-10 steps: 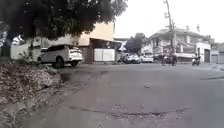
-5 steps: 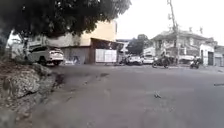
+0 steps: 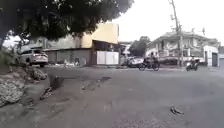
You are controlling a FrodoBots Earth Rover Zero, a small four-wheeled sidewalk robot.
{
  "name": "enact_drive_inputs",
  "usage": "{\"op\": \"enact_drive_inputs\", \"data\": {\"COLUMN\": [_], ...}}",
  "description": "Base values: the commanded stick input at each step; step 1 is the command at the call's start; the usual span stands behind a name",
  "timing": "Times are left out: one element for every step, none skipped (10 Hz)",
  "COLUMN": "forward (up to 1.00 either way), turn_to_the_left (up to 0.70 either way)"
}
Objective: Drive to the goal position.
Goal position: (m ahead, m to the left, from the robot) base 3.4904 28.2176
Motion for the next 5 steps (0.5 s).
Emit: {"op": "enact_drive_inputs", "data": {"forward": [0.16,0.93,1.00,1.00,1.00], "turn_to_the_left": [0.01,0.04,0.04,0.04,0.04]}}
